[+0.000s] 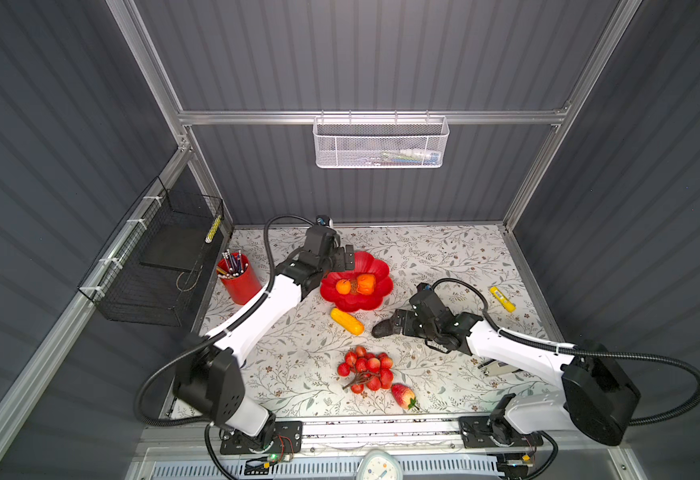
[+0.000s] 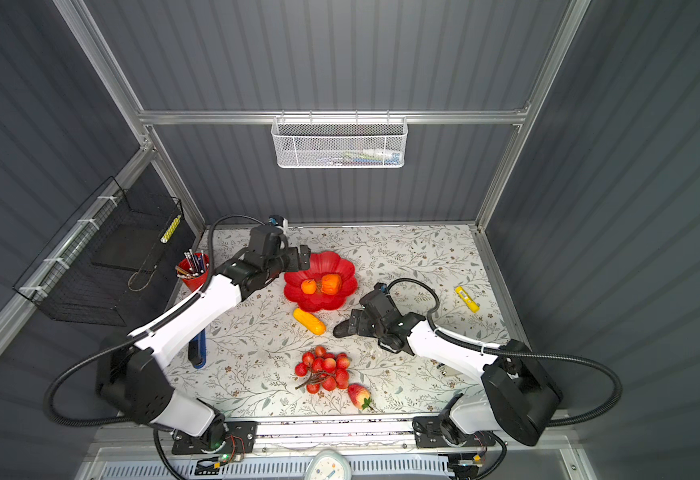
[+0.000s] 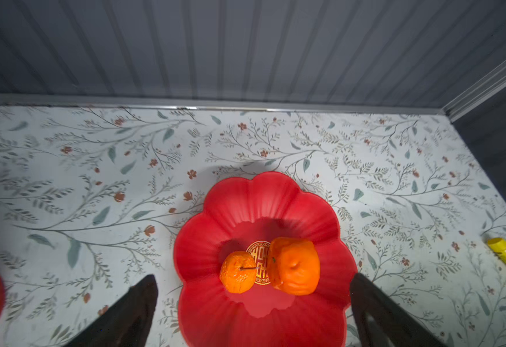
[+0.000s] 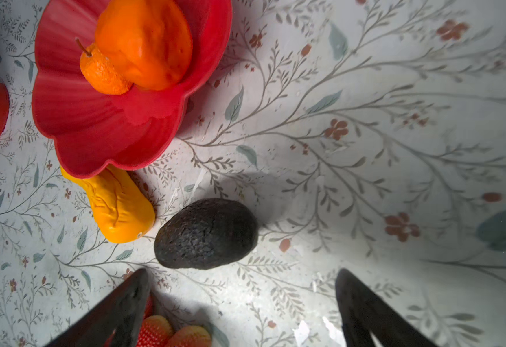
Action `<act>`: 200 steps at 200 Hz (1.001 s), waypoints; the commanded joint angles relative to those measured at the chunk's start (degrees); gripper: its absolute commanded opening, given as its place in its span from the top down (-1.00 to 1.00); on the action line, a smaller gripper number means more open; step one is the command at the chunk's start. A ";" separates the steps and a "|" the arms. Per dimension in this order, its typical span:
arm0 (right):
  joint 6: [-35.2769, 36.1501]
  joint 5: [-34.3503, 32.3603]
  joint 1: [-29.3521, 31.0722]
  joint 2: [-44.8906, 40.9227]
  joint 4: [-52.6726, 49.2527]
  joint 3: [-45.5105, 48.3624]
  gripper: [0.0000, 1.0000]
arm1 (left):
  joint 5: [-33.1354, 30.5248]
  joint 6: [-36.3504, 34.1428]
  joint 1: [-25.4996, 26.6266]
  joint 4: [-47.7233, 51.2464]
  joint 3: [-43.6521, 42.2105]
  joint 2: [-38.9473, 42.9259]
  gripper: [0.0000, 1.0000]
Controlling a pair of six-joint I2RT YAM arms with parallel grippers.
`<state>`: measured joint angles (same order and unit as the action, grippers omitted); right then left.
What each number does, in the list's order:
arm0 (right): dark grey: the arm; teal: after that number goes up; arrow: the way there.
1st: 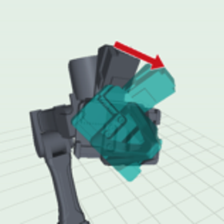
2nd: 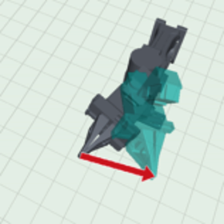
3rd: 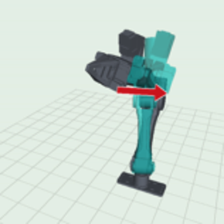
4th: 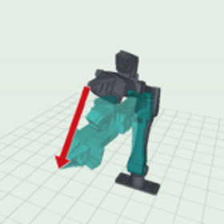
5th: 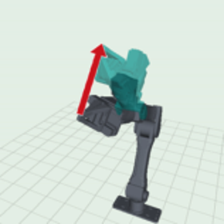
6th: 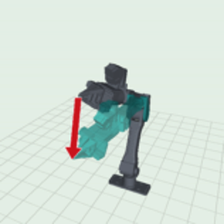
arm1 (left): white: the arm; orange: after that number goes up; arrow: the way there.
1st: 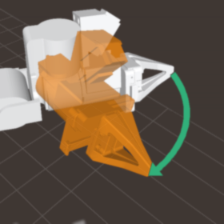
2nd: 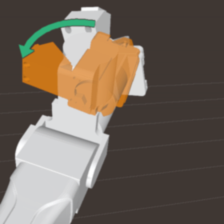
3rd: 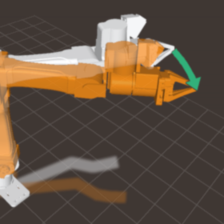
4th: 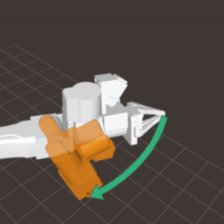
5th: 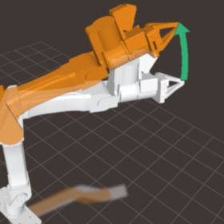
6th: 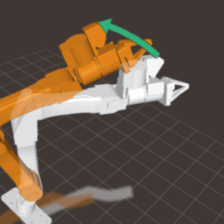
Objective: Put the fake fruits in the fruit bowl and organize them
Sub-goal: 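Grasp the dark avocado with the right gripper while the left gripper withdraws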
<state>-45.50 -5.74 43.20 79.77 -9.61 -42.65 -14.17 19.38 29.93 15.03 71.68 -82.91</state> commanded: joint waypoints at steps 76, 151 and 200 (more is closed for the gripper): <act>-18.67 0.04 3.81 10.16 5.93 -3.43 -0.82 | -10.64 8.18 -0.58 2.09 -21.62 22.99 -0.99; -24.00 -3.40 4.17 14.06 8.52 -3.16 -0.42 | -14.39 10.07 -0.58 4.65 -25.90 30.12 -0.99; -21.07 -10.22 4.11 8.34 7.07 0.36 -0.02 | -15.59 10.75 -0.60 4.84 -26.67 30.18 -0.99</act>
<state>-68.03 -10.13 47.09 91.90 -0.60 -44.18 -28.03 28.91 29.89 18.74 46.13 -53.47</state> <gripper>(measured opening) 0.543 0.997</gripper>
